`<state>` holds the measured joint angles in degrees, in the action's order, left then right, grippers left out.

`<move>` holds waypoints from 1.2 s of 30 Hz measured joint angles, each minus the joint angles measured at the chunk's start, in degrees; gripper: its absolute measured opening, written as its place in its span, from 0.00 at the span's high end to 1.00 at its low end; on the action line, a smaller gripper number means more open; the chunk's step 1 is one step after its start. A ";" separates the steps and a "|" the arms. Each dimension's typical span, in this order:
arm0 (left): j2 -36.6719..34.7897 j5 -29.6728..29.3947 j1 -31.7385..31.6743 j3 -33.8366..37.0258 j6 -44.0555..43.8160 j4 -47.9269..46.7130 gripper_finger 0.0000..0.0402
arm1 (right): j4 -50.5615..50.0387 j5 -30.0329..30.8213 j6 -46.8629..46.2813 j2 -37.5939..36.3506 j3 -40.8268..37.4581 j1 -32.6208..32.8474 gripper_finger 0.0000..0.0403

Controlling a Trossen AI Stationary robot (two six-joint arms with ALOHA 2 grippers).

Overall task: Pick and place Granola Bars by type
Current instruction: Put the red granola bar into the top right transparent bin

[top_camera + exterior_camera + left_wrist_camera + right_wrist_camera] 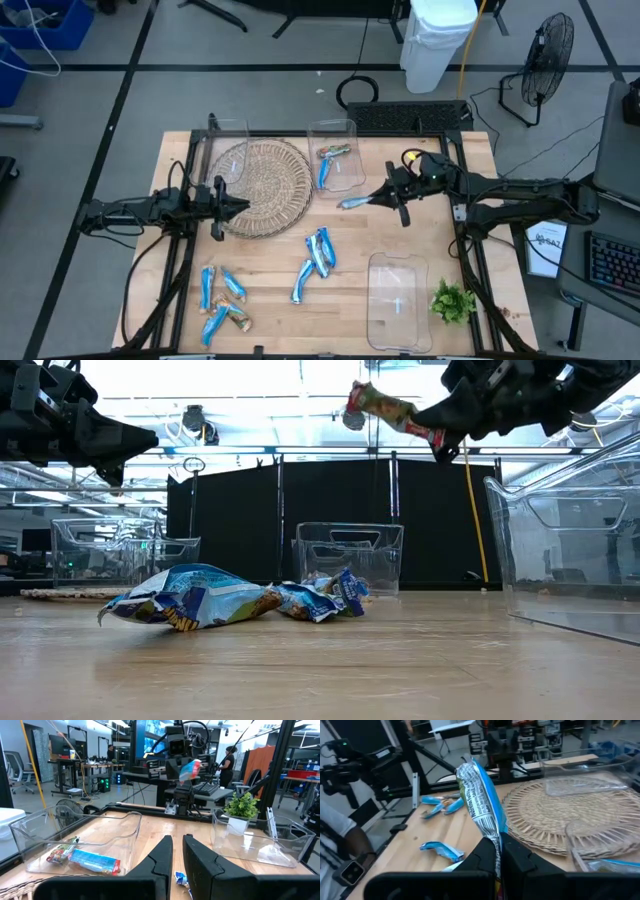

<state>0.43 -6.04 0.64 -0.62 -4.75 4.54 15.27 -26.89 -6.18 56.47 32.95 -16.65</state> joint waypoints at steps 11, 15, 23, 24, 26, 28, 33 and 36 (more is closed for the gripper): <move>-0.01 0.01 0.02 -0.01 0.00 0.00 0.88 | 0.18 0.22 0.77 0.00 0.00 0.29 0.99; 0.00 0.00 0.00 -0.02 0.00 0.00 0.88 | 0.76 5.93 1.17 0.00 0.00 0.29 0.99; -0.02 0.00 0.00 0.00 0.00 -0.01 0.88 | 3.38 22.48 0.97 0.00 0.02 0.25 0.99; 0.00 0.02 0.00 0.00 0.00 -0.02 0.88 | 3.36 22.50 1.01 0.00 0.02 0.25 0.99; 0.00 0.00 0.00 -0.02 0.00 -0.02 0.88 | 3.33 22.45 1.08 0.02 0.02 0.27 0.99; -0.01 0.01 0.01 -0.01 -0.01 -0.01 0.88 | 3.32 22.42 1.05 0.17 0.02 0.27 0.99; -0.01 0.00 0.02 0.00 -0.02 -0.02 0.88 | 3.85 22.42 0.95 1.59 0.02 0.27 0.99; -0.01 0.00 0.00 -0.01 -0.01 -0.01 0.88 | 7.63 22.42 0.93 3.35 0.02 0.27 0.99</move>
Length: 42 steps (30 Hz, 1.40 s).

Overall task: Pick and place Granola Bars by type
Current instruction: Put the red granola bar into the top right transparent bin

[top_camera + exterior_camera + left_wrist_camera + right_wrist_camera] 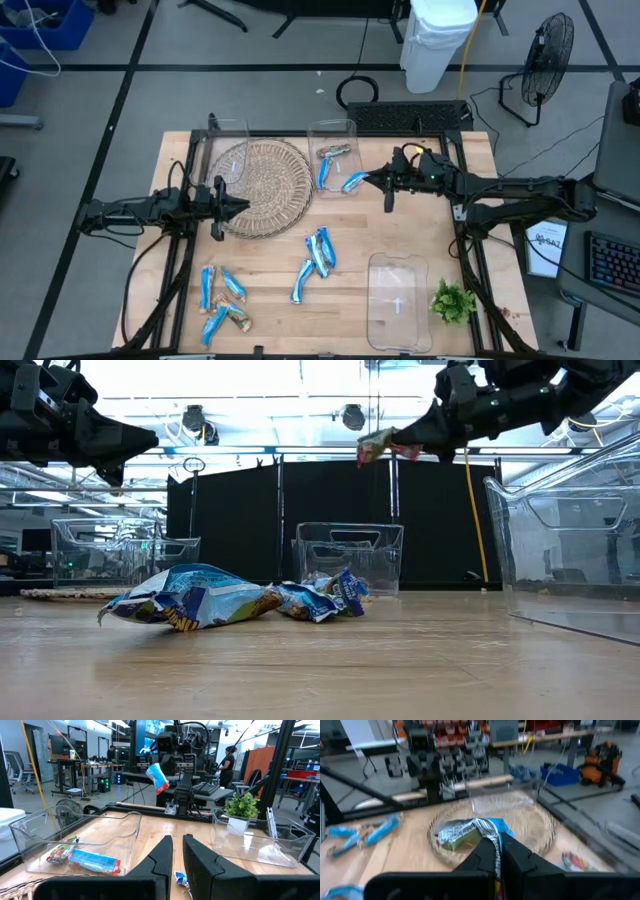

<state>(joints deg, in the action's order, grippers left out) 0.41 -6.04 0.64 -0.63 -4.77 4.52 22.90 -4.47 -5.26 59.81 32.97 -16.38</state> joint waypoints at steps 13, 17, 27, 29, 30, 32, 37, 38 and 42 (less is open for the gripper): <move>0.01 0.00 0.00 -0.01 -0.01 0.01 0.88 | 20.60 -0.04 2.80 8.96 0.00 -0.15 0.99; 0.00 0.00 0.00 0.01 0.00 -0.01 0.88 | 26.00 -0.04 4.37 11.73 0.22 -0.17 0.99; 0.01 0.00 0.02 0.00 -0.01 0.00 0.88 | 16.74 -0.24 4.63 13.20 7.99 -5.44 0.99; 0.01 0.00 0.00 0.01 0.01 0.01 0.88 | 12.65 -0.25 4.50 13.20 10.03 -6.98 0.99; 0.00 0.00 0.02 0.00 -0.01 -0.01 0.88 | 10.75 -0.22 4.48 13.20 10.85 -7.56 0.99; 0.01 0.00 0.00 0.01 0.01 0.01 0.88 | 8.22 -0.21 4.20 13.20 11.86 -8.28 0.99; 0.01 0.00 0.01 0.01 -0.01 0.00 0.88 | 7.25 -0.41 3.08 15.07 11.89 -8.31 0.99; 0.01 0.00 0.01 0.00 0.00 0.01 0.88 | 7.63 -1.13 2.99 15.73 11.89 -8.31 0.99; 0.01 0.00 0.00 0.01 -0.01 0.01 0.88 | 8.02 -3.41 1.05 19.59 11.89 -8.29 0.99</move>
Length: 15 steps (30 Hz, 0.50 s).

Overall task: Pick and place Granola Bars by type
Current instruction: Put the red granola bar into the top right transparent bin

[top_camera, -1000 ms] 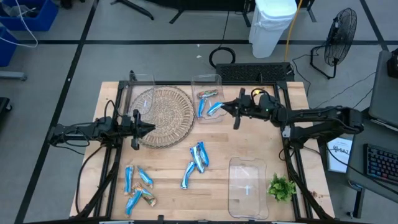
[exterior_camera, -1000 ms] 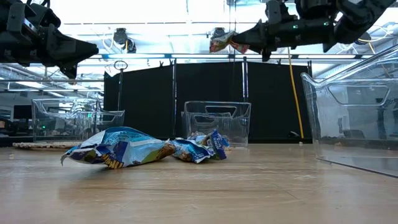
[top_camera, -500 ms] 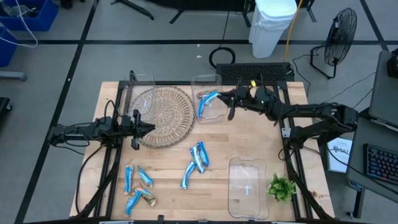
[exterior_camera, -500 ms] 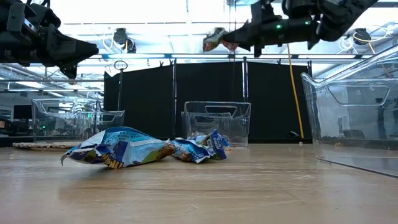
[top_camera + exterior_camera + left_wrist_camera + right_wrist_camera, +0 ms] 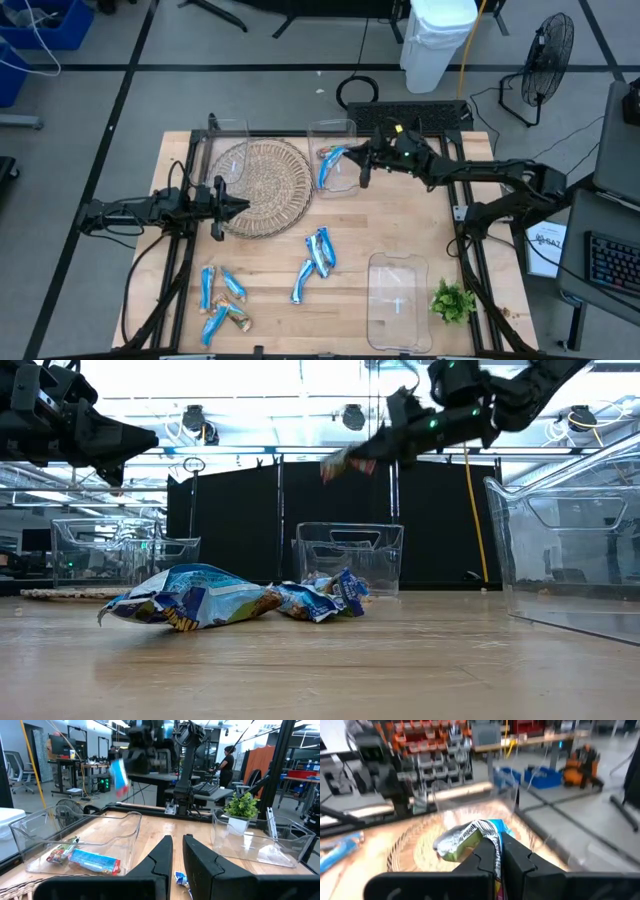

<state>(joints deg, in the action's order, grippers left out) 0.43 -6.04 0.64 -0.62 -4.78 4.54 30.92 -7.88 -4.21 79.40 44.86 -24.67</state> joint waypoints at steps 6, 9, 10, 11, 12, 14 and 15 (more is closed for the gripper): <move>0.00 0.00 0.00 -0.01 0.01 0.00 0.88 | 0.21 0.02 -1.36 6.12 0.00 0.04 0.99; 0.00 0.00 0.00 0.00 0.01 0.00 0.88 | -0.89 0.13 -2.34 8.07 -0.02 0.39 0.99; -0.01 0.00 0.00 -0.01 0.01 0.00 0.88 | -1.19 0.11 -2.57 8.34 -0.02 0.43 0.99; 0.00 0.00 0.00 -0.01 0.01 0.00 0.88 | -1.55 0.10 -2.74 8.44 -0.02 0.58 0.99; 0.00 0.00 0.00 -0.02 0.02 -0.02 0.88 | -2.42 0.12 -2.88 8.45 -0.02 0.73 0.99; -0.01 0.00 0.00 0.00 0.02 0.00 0.88 | -3.95 0.09 -3.04 8.45 -0.02 0.88 0.99; 0.00 0.00 0.02 0.00 0.01 -0.01 0.88 | -4.29 0.13 -3.04 8.47 -0.02 1.10 0.99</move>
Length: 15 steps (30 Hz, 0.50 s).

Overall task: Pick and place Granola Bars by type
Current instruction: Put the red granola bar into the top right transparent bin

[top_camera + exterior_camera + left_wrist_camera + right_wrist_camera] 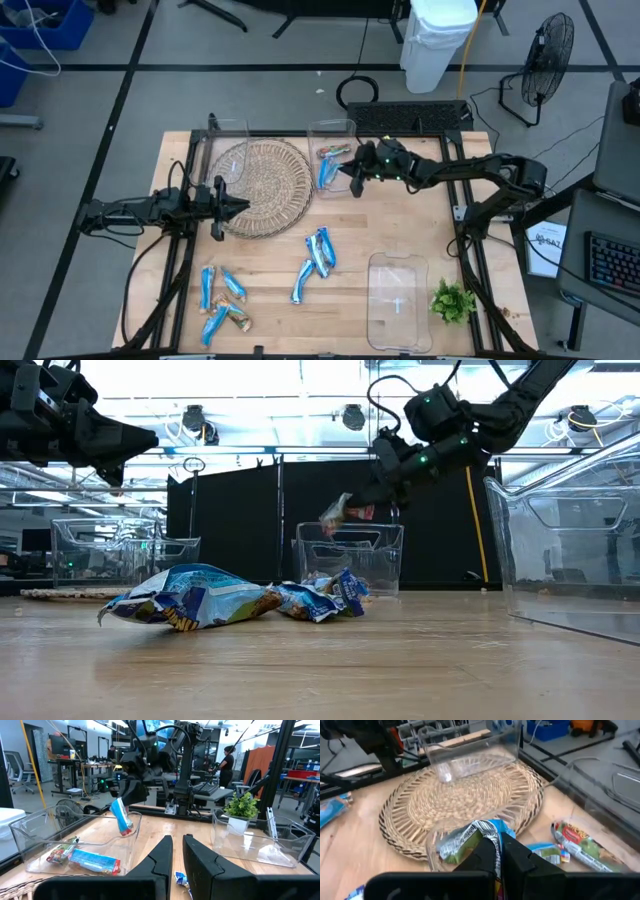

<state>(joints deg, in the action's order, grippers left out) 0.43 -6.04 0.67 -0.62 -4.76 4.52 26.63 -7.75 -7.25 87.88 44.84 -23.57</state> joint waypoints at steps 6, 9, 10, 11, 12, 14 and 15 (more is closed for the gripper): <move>0.00 0.00 -0.02 -0.02 -0.01 -0.01 0.88 | 0.06 0.19 0.48 -0.04 0.00 0.07 0.99; 0.00 0.00 -0.02 -0.02 0.01 0.01 0.88 | 0.11 0.24 0.50 -0.04 0.00 0.07 0.99; -0.01 0.00 -0.02 0.00 -0.01 0.00 0.88 | 0.09 0.24 0.55 -0.04 0.00 0.07 0.99; -0.02 0.00 -0.02 -0.02 -0.01 0.01 0.88 | 0.06 0.24 0.58 -0.04 0.00 0.07 0.99; 0.00 0.00 0.00 0.00 -0.01 0.01 0.88 | 0.08 0.23 0.61 -0.04 0.00 0.07 0.99; 0.00 0.00 -0.02 -0.01 0.00 0.00 0.88 | 0.04 0.22 0.79 -0.04 0.00 0.07 0.99; 0.00 0.00 -0.02 -0.01 0.00 0.01 0.88 | 0.04 0.23 0.85 -0.04 0.00 0.07 0.98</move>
<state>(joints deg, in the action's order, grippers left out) 0.43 -6.04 0.64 -0.64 -4.76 4.54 26.68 -7.52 -6.39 87.83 44.84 -23.51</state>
